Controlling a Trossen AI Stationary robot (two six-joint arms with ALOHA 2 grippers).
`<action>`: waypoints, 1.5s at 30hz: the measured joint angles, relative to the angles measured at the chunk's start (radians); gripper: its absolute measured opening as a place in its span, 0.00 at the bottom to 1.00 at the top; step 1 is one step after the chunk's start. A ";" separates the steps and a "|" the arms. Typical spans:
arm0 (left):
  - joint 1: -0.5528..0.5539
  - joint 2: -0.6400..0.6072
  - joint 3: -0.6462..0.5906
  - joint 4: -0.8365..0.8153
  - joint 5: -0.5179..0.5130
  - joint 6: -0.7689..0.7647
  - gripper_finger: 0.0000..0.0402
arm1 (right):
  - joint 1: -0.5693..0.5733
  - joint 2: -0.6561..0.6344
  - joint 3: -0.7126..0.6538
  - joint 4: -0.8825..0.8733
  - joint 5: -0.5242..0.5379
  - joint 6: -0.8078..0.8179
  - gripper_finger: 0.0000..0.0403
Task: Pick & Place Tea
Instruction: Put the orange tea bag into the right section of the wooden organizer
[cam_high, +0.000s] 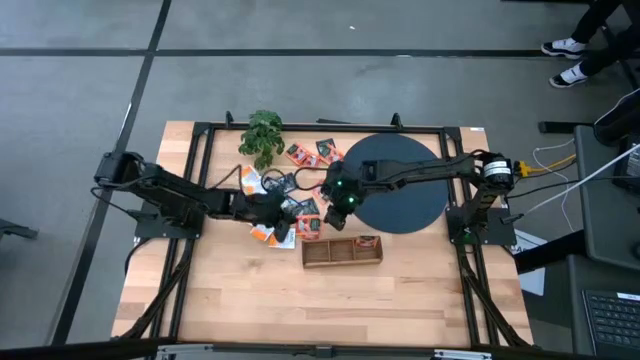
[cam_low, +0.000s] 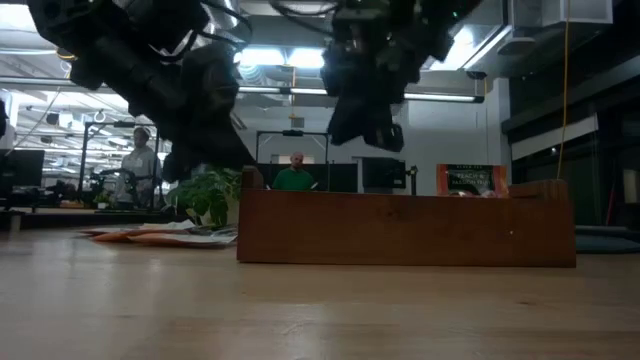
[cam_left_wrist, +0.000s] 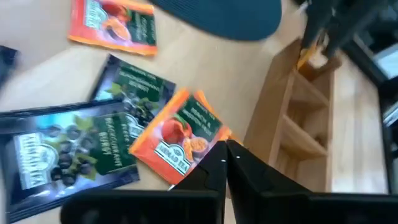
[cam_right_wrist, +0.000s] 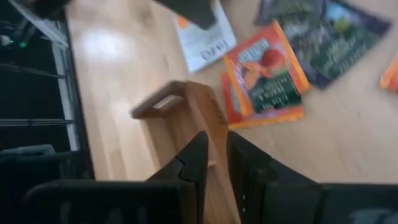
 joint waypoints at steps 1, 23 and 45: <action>-0.011 0.022 0.009 0.002 -0.013 0.011 0.01 | 0.000 0.000 -0.024 0.020 -0.001 0.018 0.16; -0.007 0.288 0.100 -0.050 -0.107 -0.037 0.01 | -0.075 0.003 -0.161 0.232 0.002 0.166 0.46; 0.003 0.329 0.098 -0.002 -0.134 -0.085 0.01 | -0.119 0.205 -0.159 0.395 -0.055 0.244 0.47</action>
